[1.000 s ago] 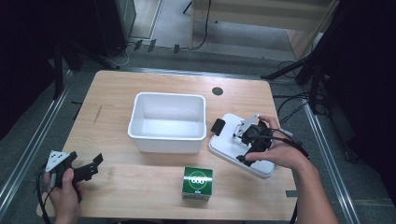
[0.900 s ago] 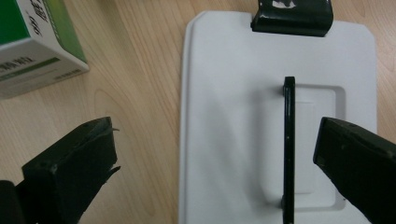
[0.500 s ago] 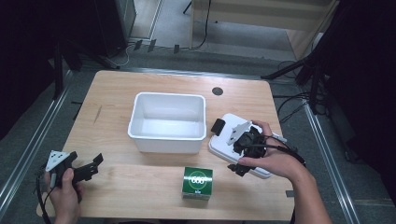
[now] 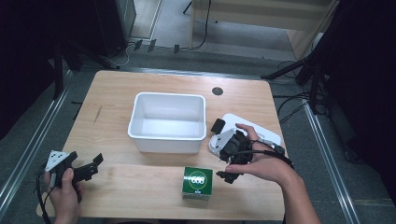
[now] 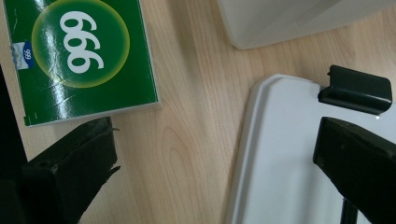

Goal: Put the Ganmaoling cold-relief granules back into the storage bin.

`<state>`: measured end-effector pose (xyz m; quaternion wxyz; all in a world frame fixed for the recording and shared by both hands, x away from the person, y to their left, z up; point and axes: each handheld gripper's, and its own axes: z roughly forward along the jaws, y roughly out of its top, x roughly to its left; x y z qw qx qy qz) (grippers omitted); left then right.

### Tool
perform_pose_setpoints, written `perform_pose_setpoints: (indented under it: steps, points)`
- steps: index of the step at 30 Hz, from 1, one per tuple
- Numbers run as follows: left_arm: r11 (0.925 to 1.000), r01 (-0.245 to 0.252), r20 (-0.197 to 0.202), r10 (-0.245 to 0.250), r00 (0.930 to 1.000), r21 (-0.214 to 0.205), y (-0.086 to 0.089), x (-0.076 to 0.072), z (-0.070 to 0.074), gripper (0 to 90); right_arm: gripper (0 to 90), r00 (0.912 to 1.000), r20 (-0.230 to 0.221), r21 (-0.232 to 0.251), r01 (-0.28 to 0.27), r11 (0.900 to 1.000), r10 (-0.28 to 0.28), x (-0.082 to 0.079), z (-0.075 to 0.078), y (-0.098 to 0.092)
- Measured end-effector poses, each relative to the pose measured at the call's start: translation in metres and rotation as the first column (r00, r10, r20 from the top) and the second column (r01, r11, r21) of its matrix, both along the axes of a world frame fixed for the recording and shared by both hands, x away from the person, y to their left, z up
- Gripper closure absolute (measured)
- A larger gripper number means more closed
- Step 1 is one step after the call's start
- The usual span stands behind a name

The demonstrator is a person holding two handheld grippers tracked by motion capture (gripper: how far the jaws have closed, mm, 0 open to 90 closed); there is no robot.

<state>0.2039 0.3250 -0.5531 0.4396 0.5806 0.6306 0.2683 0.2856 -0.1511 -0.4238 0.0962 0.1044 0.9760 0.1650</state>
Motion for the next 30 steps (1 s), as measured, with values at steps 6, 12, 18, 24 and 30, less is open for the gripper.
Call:
perform_pose_setpoints:
  steps: [6, 12, 18, 24, 30]
  points:
    - [1.0000, 0.000, -0.001, 0.000, 1.0000, -0.002, 0.000, 0.000, 0.000, 0.0, 0.0, 0.9995, 0.000, -0.007, -0.030, 0.9995, 0.030, -0.006, -0.004, 0.010]
    - [1.0000, 0.001, -0.003, -0.001, 1.0000, -0.001, 0.000, 0.000, 0.000, 0.0, 0.0, 0.9979, -0.012, -0.017, -0.064, 0.9978, 0.064, -0.013, -0.006, 0.020]
    - [1.0000, -0.001, -0.009, 0.001, 1.0000, -0.005, 0.001, 0.001, 0.000, 0.0, 0.0, 0.9949, -0.010, -0.020, -0.101, 0.9947, 0.100, -0.022, -0.004, 0.030]
    - [1.0000, 0.003, -0.007, -0.003, 1.0000, -0.007, 0.001, 0.001, 0.000, 0.0, 0.0, 0.9910, -0.021, -0.025, -0.133, 0.9908, 0.132, -0.030, -0.006, 0.040]
    - [1.0000, 0.002, -0.003, -0.002, 1.0000, -0.005, 0.000, 0.001, 0.000, 0.0, 0.0, 0.9878, -0.039, -0.037, -0.153, 0.9876, 0.151, -0.033, -0.012, 0.048]
